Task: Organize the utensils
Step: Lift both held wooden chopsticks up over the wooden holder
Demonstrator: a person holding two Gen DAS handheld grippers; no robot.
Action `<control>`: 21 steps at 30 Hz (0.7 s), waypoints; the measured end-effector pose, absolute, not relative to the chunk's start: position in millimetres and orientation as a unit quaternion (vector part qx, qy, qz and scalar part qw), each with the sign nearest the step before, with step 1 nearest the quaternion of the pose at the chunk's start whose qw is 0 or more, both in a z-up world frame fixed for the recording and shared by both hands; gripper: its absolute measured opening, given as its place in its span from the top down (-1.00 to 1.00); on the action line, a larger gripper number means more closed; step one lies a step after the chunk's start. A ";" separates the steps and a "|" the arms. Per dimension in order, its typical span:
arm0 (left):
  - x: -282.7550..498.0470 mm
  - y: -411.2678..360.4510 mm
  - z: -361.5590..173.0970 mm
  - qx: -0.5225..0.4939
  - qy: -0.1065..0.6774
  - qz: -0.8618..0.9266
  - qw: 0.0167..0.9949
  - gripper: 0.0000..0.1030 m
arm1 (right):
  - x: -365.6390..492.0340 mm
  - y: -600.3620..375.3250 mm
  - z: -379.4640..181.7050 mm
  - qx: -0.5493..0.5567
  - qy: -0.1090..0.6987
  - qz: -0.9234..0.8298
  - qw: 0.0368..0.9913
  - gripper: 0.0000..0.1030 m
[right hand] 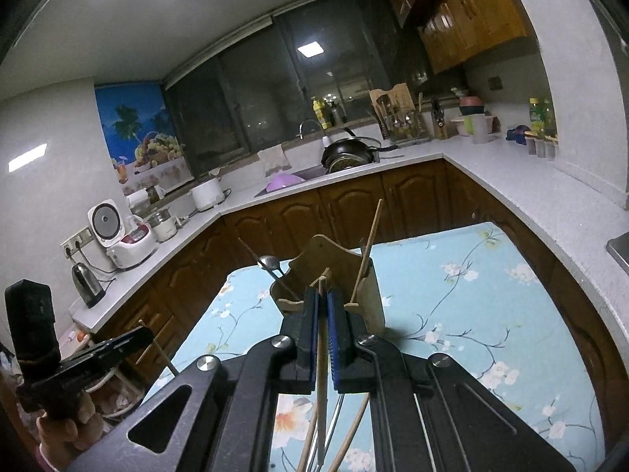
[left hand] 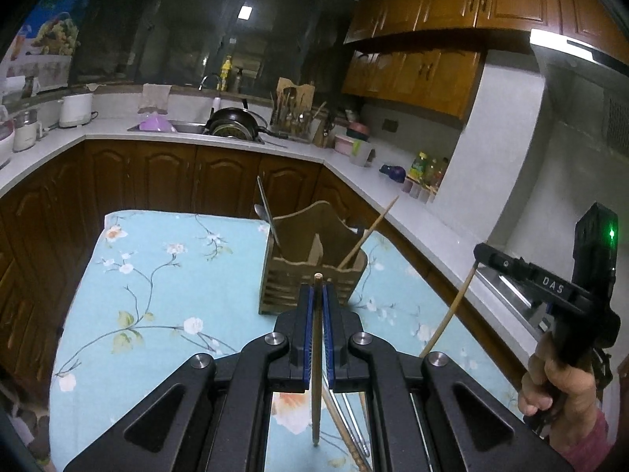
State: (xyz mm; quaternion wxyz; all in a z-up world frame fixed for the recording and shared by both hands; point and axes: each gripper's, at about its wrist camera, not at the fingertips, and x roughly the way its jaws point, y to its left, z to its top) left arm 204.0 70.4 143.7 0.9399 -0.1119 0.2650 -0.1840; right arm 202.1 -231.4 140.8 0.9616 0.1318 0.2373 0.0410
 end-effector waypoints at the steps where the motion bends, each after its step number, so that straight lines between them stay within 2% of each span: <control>1: 205.4 70.9 144.6 -0.113 0.262 -0.183 0.941 0.95 | 201.9 -230.7 140.3 0.132 0.237 0.040 0.962 0.91; 11: 229.6 72.2 156.1 -0.119 0.229 -0.175 0.950 0.95 | 221.7 -237.1 150.7 0.131 0.214 0.026 0.968 0.91; 21: 280.0 67.9 191.8 -0.111 0.158 -0.163 0.968 0.95 | 268.8 -240.6 196.0 0.117 0.148 0.011 0.982 0.91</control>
